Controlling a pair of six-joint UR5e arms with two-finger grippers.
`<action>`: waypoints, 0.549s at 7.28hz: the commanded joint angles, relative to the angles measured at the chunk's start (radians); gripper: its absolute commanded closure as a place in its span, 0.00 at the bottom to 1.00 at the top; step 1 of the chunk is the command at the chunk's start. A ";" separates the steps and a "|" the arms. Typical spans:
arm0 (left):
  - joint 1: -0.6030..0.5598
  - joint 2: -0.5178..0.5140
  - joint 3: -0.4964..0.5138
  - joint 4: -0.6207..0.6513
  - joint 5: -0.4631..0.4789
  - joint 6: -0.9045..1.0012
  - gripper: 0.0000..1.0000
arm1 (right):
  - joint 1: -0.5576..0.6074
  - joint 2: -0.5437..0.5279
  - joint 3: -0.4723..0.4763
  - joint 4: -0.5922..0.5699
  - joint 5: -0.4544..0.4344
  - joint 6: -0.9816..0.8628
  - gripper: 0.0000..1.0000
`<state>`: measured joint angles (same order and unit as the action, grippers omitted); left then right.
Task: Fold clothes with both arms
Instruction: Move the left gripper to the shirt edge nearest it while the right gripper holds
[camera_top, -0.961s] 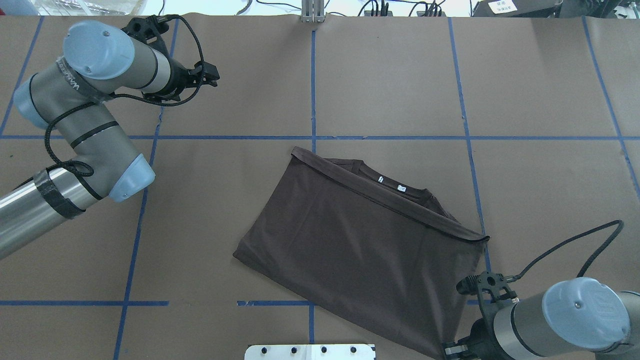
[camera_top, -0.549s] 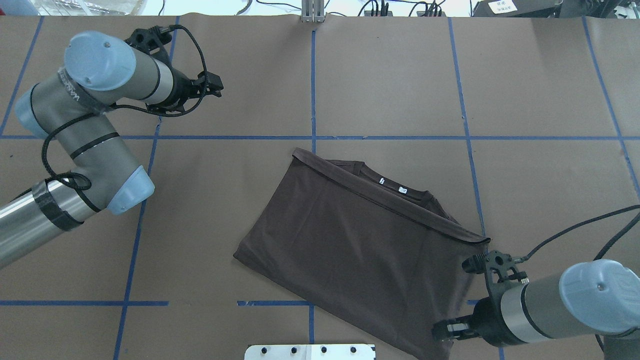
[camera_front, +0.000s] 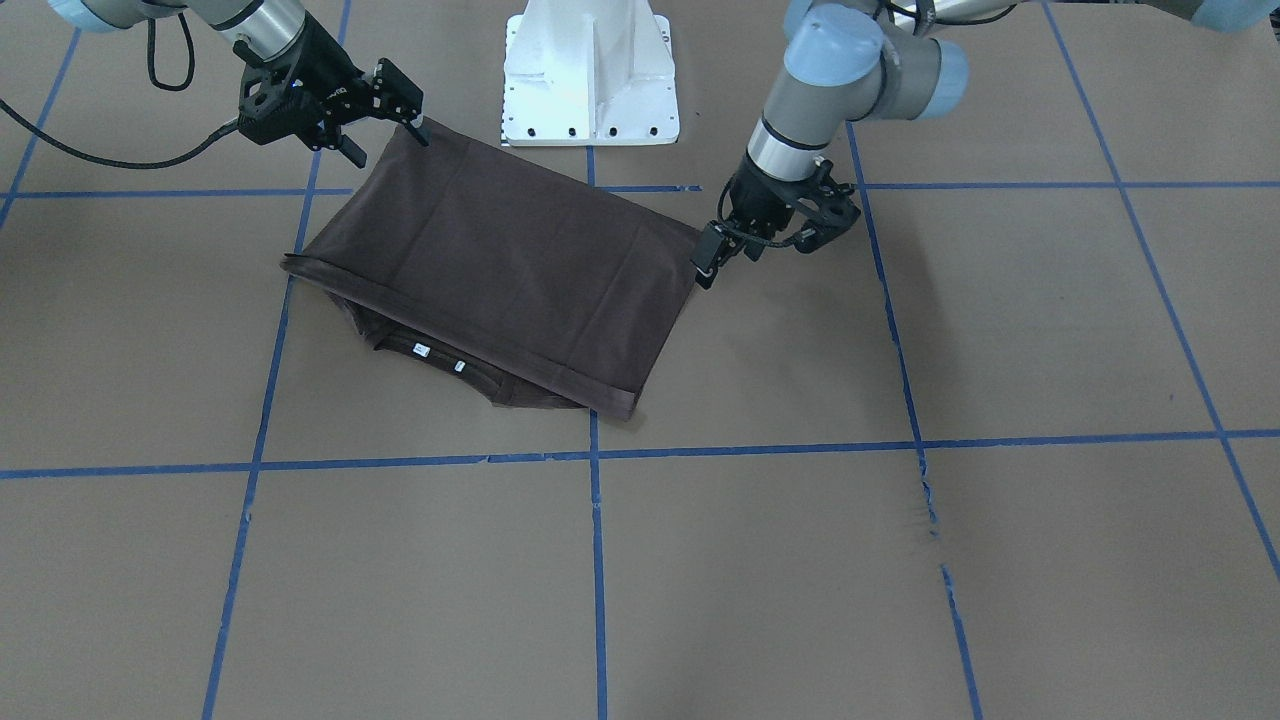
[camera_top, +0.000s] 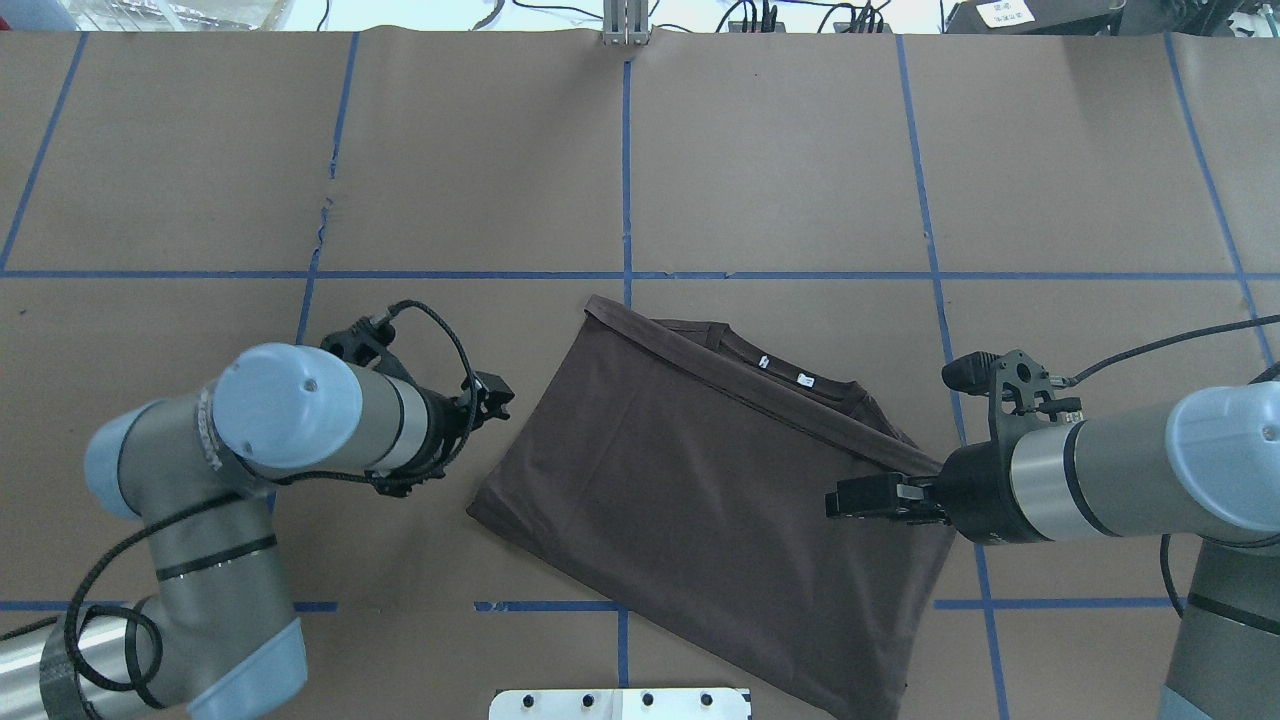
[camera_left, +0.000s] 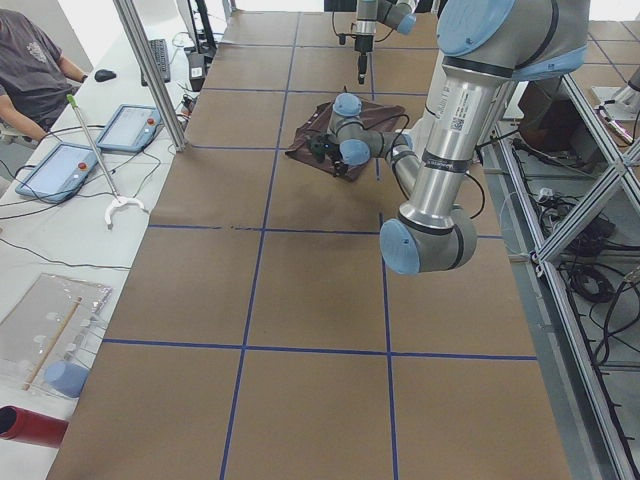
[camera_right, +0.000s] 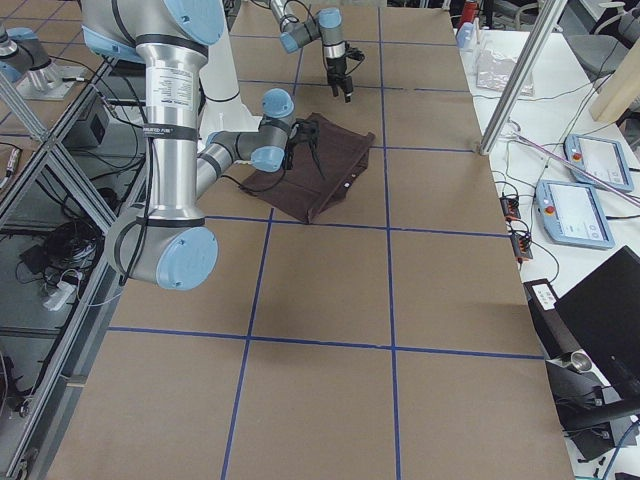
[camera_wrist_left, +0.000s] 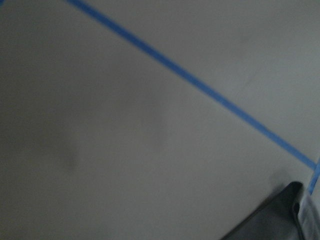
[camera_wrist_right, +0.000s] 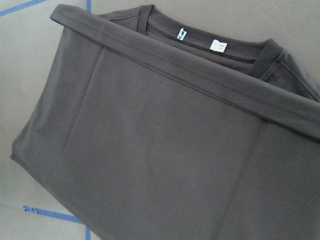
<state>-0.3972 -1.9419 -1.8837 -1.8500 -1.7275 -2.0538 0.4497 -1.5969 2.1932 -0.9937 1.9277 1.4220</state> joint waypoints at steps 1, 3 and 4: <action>0.098 -0.003 -0.009 0.061 0.045 -0.132 0.08 | 0.012 0.011 -0.003 0.000 -0.001 0.000 0.00; 0.100 -0.006 0.017 0.061 0.048 -0.134 0.13 | 0.015 0.012 -0.001 0.000 0.001 0.002 0.00; 0.101 -0.011 0.037 0.061 0.058 -0.134 0.14 | 0.018 0.012 -0.001 0.000 0.002 0.002 0.00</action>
<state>-0.2991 -1.9485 -1.8678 -1.7894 -1.6783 -2.1851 0.4647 -1.5853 2.1913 -0.9940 1.9281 1.4233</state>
